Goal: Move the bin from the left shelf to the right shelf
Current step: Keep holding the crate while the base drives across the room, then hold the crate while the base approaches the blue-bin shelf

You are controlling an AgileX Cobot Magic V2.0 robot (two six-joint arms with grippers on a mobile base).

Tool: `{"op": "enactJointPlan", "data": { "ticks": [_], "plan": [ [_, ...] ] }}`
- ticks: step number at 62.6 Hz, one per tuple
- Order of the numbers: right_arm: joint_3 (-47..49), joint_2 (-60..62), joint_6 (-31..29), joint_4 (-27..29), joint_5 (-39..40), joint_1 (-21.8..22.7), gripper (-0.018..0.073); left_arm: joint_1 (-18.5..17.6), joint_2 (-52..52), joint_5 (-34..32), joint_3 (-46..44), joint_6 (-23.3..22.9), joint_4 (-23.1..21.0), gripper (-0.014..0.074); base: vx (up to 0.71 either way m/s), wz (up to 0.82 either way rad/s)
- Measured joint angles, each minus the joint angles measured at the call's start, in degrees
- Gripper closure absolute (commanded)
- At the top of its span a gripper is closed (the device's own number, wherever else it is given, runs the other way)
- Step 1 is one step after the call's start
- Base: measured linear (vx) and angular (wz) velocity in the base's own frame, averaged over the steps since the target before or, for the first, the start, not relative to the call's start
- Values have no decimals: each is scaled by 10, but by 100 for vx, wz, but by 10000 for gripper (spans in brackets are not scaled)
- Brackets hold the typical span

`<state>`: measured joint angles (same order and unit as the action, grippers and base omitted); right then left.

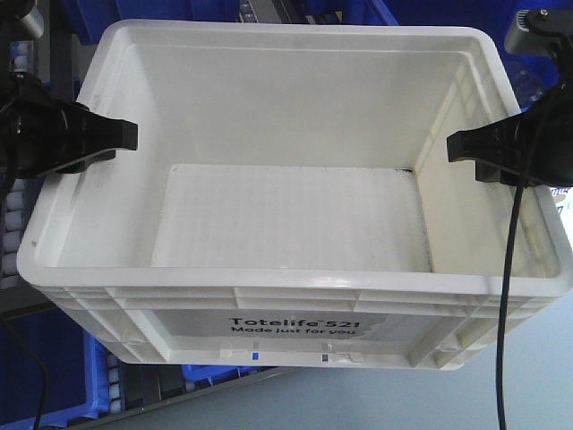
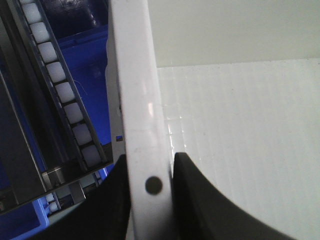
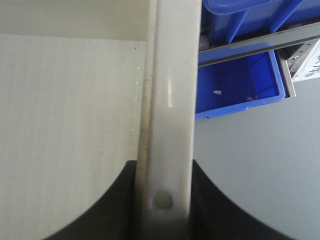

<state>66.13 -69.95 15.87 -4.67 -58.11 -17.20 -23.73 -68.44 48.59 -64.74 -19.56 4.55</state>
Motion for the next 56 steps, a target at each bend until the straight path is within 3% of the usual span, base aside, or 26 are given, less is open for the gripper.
{"op": "enactJointPlan", "data": {
  "ticks": [56],
  "plan": [
    [0, 0, 0, 0, 0, 0, 564, 0, 0, 0, 0, 0, 0, 603, 5, 8]
  ]
}}
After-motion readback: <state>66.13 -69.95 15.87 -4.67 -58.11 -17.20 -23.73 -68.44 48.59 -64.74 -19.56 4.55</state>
